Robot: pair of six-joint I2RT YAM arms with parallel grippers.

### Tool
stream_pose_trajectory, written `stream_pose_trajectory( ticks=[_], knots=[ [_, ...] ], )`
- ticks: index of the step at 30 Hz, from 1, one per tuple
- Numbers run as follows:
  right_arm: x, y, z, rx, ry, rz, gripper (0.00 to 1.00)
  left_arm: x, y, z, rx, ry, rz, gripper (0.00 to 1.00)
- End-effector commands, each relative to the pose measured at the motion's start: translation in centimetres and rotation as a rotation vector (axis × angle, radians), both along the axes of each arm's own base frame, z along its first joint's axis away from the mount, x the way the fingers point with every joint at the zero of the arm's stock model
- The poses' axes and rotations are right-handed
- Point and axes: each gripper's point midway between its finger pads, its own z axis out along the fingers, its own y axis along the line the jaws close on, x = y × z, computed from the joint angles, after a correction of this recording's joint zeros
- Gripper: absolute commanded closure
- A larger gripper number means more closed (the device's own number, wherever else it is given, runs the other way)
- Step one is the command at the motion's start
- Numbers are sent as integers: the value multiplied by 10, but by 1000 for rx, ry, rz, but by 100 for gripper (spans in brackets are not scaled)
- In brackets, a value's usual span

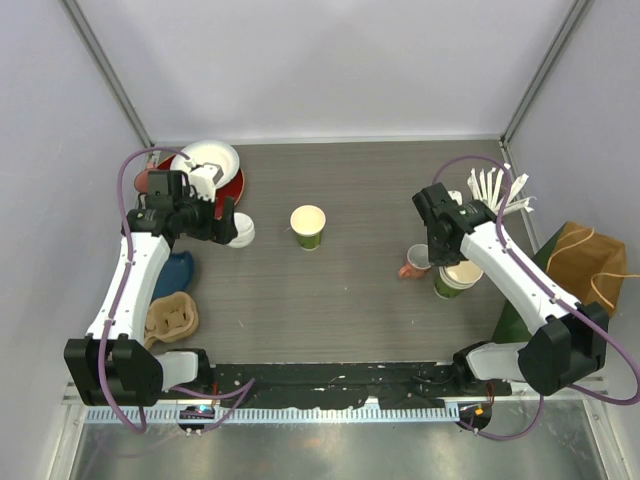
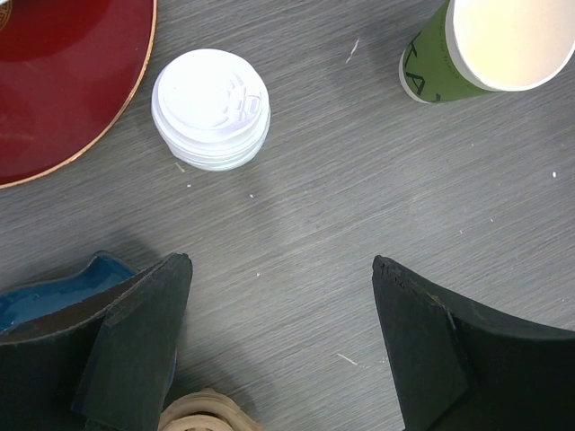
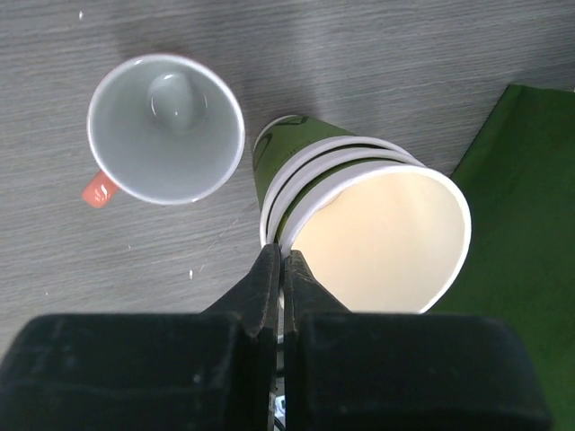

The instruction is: Pack the takeout coffee

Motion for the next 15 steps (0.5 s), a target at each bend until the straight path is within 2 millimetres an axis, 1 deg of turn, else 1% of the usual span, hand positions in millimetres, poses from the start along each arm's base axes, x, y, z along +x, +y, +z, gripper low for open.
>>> stream_pose_trajectory(
  ticks=[1, 4, 7, 9, 13, 15],
  knots=[
    [15, 2, 5, 44, -32, 19, 98, 3, -1, 12, -8, -57, -19, 14],
    [15, 4, 5, 53, -32, 22, 88, 4, -2, 11, -9, -55, -21, 14],
    [14, 4, 5, 62, -31, 19, 85, 4, -2, 10, -12, -53, -24, 14],
    [14, 5, 6, 63, -33, 19, 79, 4, -2, 10, -13, -53, -24, 14],
    [13, 4, 7, 64, -32, 16, 78, 4, -3, 10, -13, -55, -25, 14],
    [12, 3, 8, 61, -36, 14, 86, 4, -2, 11, -12, -58, -24, 14]
  ],
)
